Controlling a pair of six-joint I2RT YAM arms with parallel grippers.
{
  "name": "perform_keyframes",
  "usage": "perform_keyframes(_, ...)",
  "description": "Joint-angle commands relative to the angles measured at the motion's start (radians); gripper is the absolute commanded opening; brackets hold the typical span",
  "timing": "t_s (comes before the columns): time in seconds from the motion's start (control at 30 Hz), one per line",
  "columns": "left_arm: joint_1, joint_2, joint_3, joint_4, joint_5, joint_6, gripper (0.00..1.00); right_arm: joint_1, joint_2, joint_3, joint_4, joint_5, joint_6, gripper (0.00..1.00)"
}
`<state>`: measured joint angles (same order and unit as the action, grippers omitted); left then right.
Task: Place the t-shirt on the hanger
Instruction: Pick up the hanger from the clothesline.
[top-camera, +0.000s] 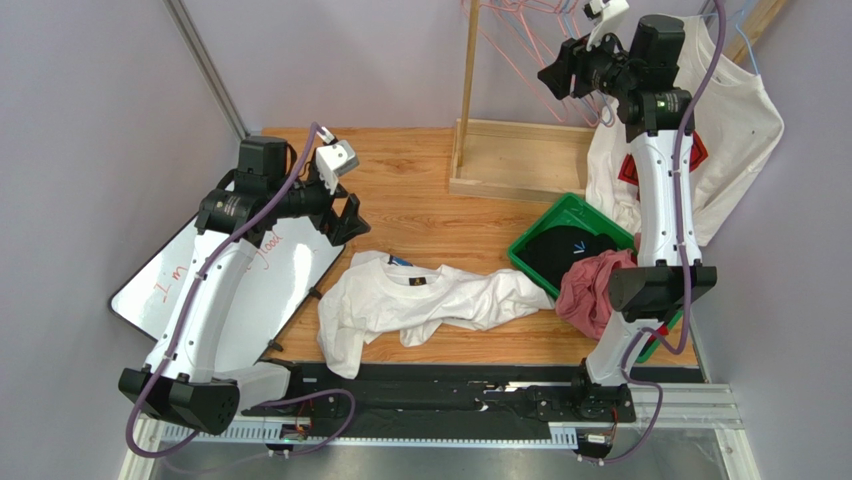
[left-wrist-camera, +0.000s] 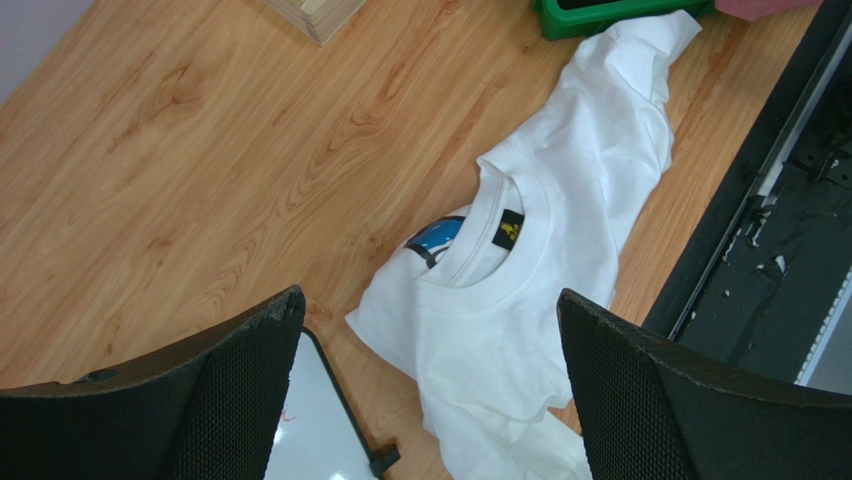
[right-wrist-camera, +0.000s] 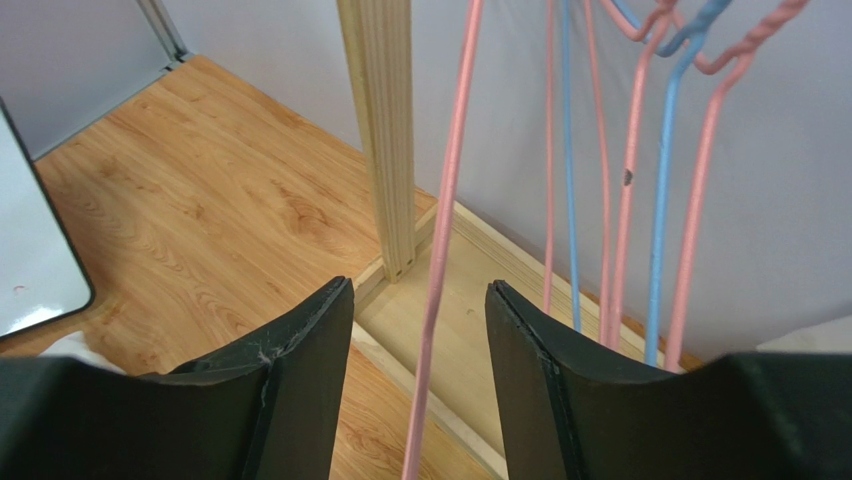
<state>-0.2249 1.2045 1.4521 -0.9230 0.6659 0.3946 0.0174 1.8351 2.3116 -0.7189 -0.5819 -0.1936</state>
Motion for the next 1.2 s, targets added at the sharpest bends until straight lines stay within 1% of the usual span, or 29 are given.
perform_keyframes(0.0, -0.001, -0.023, 0.013, 0.012, -0.006, 0.004, 0.99, 0.018, 0.029, 0.037, 0.038, 0.070, -0.047, 0.57)
perform_keyframes(0.13, -0.001, -0.026, -0.002, 0.012, -0.026, 0.018, 0.99, 0.026, 0.059, 0.031, 0.033, 0.045, -0.046, 0.57)
perform_keyframes(0.3, -0.001, -0.034, -0.013, 0.009, -0.038, 0.026, 0.99, 0.036, 0.081, 0.017, 0.032, 0.042, -0.035, 0.52)
perform_keyframes(0.33, -0.001, -0.036, -0.013, 0.007, -0.040, 0.026, 0.99, 0.036, 0.084, 0.020, 0.030, 0.036, -0.030, 0.48)
perform_keyframes(0.4, -0.001, -0.036, -0.015, 0.006, -0.045, 0.027, 0.99, 0.038, 0.092, 0.041, 0.030, 0.024, -0.015, 0.42)
perform_keyframes(0.47, -0.001, -0.033, -0.015, 0.004, -0.051, 0.027, 0.99, 0.041, 0.090, 0.060, 0.041, 0.014, -0.001, 0.29)
perform_keyframes(0.5, -0.001, -0.033, -0.016, 0.004, -0.058, 0.027, 0.99, 0.042, 0.086, 0.065, 0.050, 0.019, 0.005, 0.22)
perform_keyframes(0.53, -0.001, -0.031, -0.015, 0.001, -0.061, 0.027, 0.99, 0.046, 0.079, 0.066, 0.064, 0.034, 0.022, 0.07)
perform_keyframes(0.57, -0.001, -0.026, -0.013, 0.003, -0.065, 0.029, 0.99, 0.046, 0.072, 0.066, 0.091, 0.042, 0.032, 0.00)
perform_keyframes(0.87, -0.001, -0.013, 0.005, 0.001, -0.061, 0.021, 0.99, 0.044, -0.019, 0.069, 0.229, 0.112, 0.146, 0.00)
perform_keyframes(1.03, -0.001, -0.013, 0.007, 0.001, -0.060, 0.023, 0.99, 0.032, -0.069, 0.054, 0.223, 0.123, 0.135, 0.00)
perform_keyframes(1.13, -0.001, -0.016, 0.002, 0.001, -0.060, 0.021, 0.99, 0.023, -0.109, 0.010, 0.179, 0.116, 0.114, 0.00)
perform_keyframes(1.17, -0.001, -0.017, -0.004, 0.001, -0.058, 0.020, 0.99, 0.021, -0.147, -0.006, 0.139, 0.113, 0.100, 0.00)
